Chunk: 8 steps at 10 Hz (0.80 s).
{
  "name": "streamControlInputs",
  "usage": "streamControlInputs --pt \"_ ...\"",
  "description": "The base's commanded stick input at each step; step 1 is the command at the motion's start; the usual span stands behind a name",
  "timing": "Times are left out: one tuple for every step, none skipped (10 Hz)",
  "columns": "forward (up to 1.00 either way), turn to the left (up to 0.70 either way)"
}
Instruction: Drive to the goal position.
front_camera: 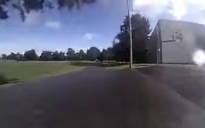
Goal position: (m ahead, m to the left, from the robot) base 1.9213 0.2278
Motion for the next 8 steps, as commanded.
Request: streamControlInputs --pt "1.0 0.0" --pt "1.0 0.0" --pt "1.0 0.0" --pt "1.0 0.0" --pt "1.0 0.0" --pt "1.0 0.0" --pt "1.0 0.0" --pt "1.0 0.0"
